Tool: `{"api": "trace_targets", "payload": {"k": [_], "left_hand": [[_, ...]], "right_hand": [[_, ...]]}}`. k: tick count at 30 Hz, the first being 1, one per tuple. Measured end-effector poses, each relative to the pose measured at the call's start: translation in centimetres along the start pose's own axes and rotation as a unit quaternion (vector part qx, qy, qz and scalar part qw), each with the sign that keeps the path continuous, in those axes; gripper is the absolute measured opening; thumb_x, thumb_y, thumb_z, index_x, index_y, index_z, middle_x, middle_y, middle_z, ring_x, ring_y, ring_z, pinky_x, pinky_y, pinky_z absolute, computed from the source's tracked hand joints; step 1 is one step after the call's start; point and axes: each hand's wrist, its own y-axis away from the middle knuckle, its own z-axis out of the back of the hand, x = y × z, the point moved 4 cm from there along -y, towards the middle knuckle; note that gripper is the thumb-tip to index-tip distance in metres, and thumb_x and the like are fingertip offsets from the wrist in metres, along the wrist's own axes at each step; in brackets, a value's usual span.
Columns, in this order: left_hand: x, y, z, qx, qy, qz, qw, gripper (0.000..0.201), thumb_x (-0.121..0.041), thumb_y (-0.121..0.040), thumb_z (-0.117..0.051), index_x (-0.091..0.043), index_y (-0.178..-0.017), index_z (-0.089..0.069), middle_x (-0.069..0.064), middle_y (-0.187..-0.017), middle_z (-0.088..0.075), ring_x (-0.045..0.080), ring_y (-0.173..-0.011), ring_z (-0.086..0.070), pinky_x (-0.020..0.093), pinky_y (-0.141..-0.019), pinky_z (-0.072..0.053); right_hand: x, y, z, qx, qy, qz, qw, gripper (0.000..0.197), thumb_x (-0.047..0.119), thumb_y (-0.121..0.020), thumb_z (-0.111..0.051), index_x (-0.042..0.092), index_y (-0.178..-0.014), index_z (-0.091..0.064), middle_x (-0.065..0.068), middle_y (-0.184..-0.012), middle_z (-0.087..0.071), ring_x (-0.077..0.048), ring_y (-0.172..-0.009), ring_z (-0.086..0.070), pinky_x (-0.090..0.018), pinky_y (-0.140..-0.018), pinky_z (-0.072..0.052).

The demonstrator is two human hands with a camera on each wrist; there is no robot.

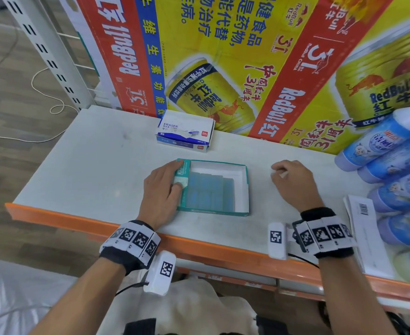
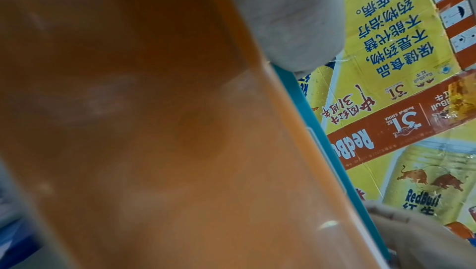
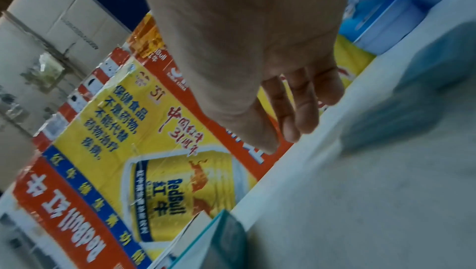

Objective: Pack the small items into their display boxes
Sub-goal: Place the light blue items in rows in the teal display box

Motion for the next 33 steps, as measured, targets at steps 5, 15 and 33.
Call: {"api": "trace_targets", "payload": {"k": [5,15,33], "left_hand": [[0.2,0.0,-0.1,0.001,0.0,0.0,1.0,0.05,-0.022,-0.085,-0.036,-0.019,-0.134,-0.045,0.002,-0.137,-0.05,0.017,-0.119,-0.042,0.027,-0.098,-0.024],[0.3,-0.1,-0.2,0.002,-0.002,0.006,1.0,0.051,-0.022,-0.084,-0.036,-0.019,-0.134,-0.046,0.002,-0.137,-0.05,0.018,-0.118,-0.043,0.028,-0.098,-0.025],[0.0,0.0,0.0,0.002,0.001,0.009,1.0,0.05,-0.022,-0.084,-0.036,-0.02,-0.134,-0.045,0.0,-0.137,-0.05,0.016,-0.118,-0.042,0.029,-0.1,-0.025]], "right_hand": [[-3.6,0.5,0.6,0.041,0.048,-0.096,0.993,0.031,0.014,-0.081,-0.063,0.011,-0.112,-0.061,-0.015,-0.111,-0.055,-0.029,-0.103,-0.054,-0.031,-0.086,-0.041],[-2.3,0.6,0.2,0.097,0.009,-0.049,0.994,0.012,0.01,-0.08,-0.067,0.015,-0.09,-0.063,-0.003,-0.088,-0.056,-0.021,-0.086,-0.054,-0.024,-0.07,-0.035],[5.8,1.4,-2.3,0.172,-0.169,0.063,0.968,0.008,0.008,-0.086,-0.062,0.015,-0.088,-0.061,0.001,-0.079,-0.061,-0.011,-0.065,-0.058,-0.009,-0.058,-0.042]]}}
